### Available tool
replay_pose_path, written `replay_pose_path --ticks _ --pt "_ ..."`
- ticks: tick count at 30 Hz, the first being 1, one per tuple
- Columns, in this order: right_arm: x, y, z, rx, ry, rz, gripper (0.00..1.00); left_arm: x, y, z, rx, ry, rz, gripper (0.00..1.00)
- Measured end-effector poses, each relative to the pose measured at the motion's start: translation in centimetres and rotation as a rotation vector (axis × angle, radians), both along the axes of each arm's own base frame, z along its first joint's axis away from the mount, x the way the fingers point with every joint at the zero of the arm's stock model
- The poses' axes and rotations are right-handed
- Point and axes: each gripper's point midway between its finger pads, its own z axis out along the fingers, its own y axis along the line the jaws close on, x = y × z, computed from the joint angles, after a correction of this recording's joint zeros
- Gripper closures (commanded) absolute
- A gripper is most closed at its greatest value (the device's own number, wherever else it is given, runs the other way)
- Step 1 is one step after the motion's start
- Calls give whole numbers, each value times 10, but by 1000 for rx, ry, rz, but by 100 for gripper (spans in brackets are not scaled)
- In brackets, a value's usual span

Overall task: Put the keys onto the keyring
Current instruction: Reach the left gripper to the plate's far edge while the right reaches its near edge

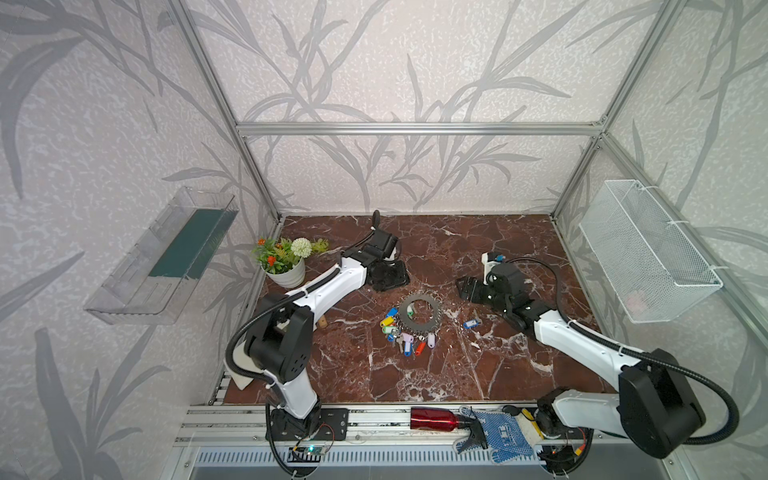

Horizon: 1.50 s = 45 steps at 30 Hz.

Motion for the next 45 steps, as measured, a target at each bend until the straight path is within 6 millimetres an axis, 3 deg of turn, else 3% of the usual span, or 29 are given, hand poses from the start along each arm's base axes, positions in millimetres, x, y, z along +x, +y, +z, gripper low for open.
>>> replay_pose_path --ticks 4,10,18,24,45 --pt "-6 5 -26 -36 49 34 26 5 -14 -19 54 66 -20 66" --pt "-13 10 -42 -21 71 67 26 21 -14 -39 128 116 -36 72" --pt "-16 28 -43 21 68 127 26 27 -1 -60 152 179 -30 74" --pt "-17 30 -45 34 79 134 26 37 -4 -63 131 183 -58 76" --pt "-20 37 -46 59 92 162 26 32 -9 -84 119 237 -98 83"
